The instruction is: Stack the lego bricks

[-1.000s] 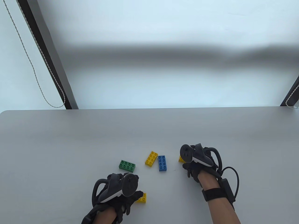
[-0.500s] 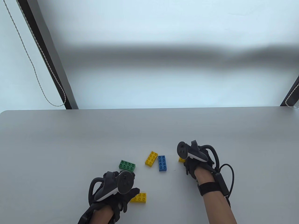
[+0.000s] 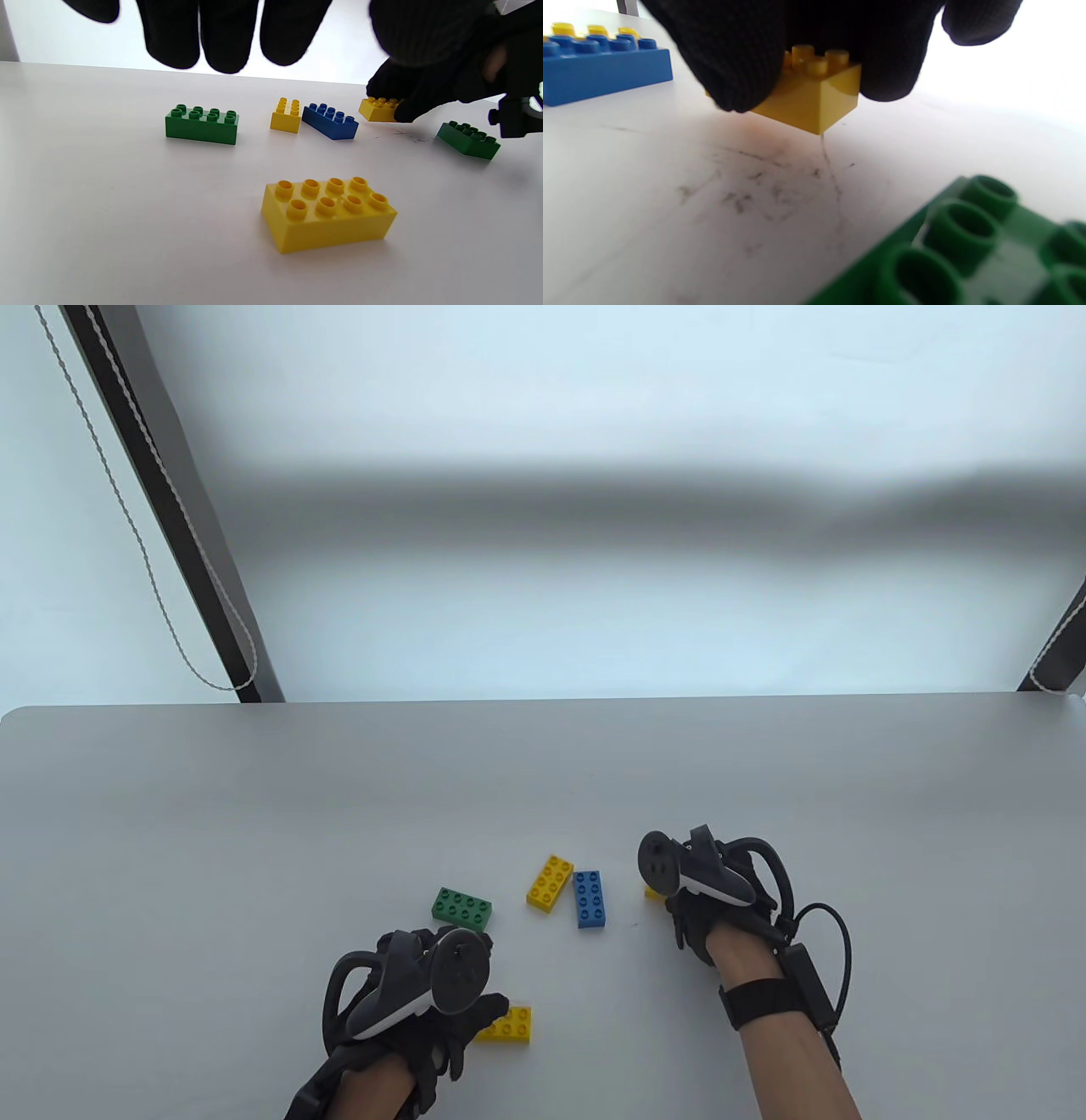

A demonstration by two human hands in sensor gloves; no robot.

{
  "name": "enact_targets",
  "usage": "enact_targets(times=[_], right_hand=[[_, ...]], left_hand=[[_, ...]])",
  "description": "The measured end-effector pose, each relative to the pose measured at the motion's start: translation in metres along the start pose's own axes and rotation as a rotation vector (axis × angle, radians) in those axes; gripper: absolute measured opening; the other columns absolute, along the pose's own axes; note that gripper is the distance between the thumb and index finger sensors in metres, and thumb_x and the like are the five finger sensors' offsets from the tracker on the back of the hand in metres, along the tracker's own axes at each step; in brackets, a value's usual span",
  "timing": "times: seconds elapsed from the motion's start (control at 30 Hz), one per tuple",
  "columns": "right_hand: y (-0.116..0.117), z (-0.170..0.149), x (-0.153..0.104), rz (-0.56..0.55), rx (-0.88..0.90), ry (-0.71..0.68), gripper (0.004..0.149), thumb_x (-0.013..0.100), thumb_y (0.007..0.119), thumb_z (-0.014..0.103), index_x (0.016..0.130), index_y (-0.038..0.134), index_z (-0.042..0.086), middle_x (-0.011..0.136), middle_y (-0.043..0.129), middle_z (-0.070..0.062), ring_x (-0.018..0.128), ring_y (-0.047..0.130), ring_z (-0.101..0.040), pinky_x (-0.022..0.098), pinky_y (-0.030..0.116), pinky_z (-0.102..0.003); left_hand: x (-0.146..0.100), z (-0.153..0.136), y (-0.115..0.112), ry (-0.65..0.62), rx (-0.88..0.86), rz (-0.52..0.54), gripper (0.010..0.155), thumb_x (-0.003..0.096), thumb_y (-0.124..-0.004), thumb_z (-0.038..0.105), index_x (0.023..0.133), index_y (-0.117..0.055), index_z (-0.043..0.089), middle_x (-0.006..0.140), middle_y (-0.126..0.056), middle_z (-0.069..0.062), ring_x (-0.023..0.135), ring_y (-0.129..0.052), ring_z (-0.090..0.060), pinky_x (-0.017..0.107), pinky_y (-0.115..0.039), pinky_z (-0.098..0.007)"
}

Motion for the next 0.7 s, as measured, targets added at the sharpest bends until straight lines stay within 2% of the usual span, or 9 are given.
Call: enact_targets(times=[0.37,0.7], right_hand=[[-0.020,0.031,-0.038,-0.110,0.039,-0.119,0.069,0.031,0.092,0.035,0.090,0.064,0.015,0.086,0.077,-0.011,0.069,0.088,-0.035,0.061,0.065,-0.063],[-0.030,0.069,-0.075,-0.195,0.153,-0.244,0.069,0.031,0.093,0.036,0.090,0.065,0.015,0.085,0.078,-0.012,0.067,0.088,-0.035,0.060,0.066,-0.062]], left_hand=[[0.003,0.002,-0.008,-0.028,0.028,-0.057,0.073,0.0373,-0.084,0.057,0.101,-0.064,0.028,0.108,-0.071,-0.008,0.098,-0.070,-0.036,0.072,-0.053,-0.066],[0.011,0.004,-0.027,-0.043,0.087,-0.139,0.069,0.0364,-0.089,0.052,0.098,-0.068,0.029,0.105,-0.074,-0.005,0.094,-0.075,-0.033,0.071,-0.057,-0.064]])
Point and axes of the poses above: the tracker on the back of each hand, its own z axis roughly to the thumb side, its own x axis roughly from the wrist to the fingertips, y = z × x, the point moved 3 cm from there along x, roughly from the wrist to the fingertips
